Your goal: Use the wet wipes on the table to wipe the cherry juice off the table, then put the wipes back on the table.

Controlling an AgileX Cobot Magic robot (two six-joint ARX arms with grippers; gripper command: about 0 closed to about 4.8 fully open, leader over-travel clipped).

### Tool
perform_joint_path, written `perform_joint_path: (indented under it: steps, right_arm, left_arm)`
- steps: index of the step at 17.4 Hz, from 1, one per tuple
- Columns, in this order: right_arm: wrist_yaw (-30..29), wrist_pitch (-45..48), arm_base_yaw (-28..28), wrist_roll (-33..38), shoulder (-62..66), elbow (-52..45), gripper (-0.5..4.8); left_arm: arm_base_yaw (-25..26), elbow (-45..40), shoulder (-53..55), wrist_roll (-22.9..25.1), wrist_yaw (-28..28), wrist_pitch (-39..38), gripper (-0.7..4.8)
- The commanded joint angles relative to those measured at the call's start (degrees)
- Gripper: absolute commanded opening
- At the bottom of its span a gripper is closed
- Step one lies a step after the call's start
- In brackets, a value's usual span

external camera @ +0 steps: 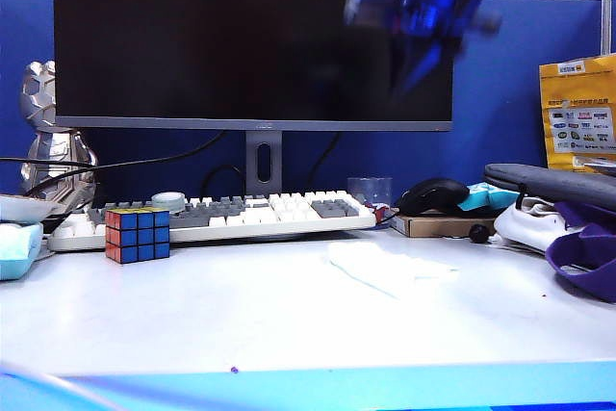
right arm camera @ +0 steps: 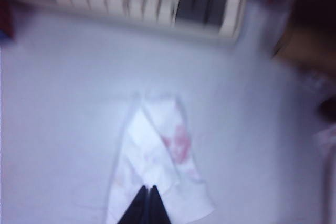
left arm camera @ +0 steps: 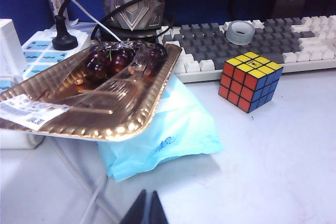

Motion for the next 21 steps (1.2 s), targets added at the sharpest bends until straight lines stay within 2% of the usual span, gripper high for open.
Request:
perform_joint_path:
  steps: [1, 5, 9, 15, 21]
  right_arm:
    - [0.3, 0.7, 0.0, 0.0, -6.9, 0.4, -0.05]
    - [5.4, -0.4, 0.0, -0.1, -17.4, 0.4, -0.05]
    - [7.1, 1.1, 0.0, -3.0, -23.7, -2.6, -0.05]
    - [8.3, 11.3, 0.0, -2.9, -39.7, -25.7, -0.05]
    - [9.4, 15.2, 0.0, 0.5, -51.9, -40.0, -0.05]
  left_arm:
    - [0.0, 0.0, -0.2, -0.2, 0.3, -0.6, -0.02]
    - [0.0, 0.0, -0.2, -0.2, 0.3, -0.6, -0.02]
    - [0.0, 0.0, -0.2, -0.2, 0.3, -0.6, -0.02]
    - [0.0, 0.0, -0.2, -0.2, 0.3, -0.6, -0.02]
    - [0.0, 0.0, -0.2, -0.2, 0.3, -0.6, -0.02]
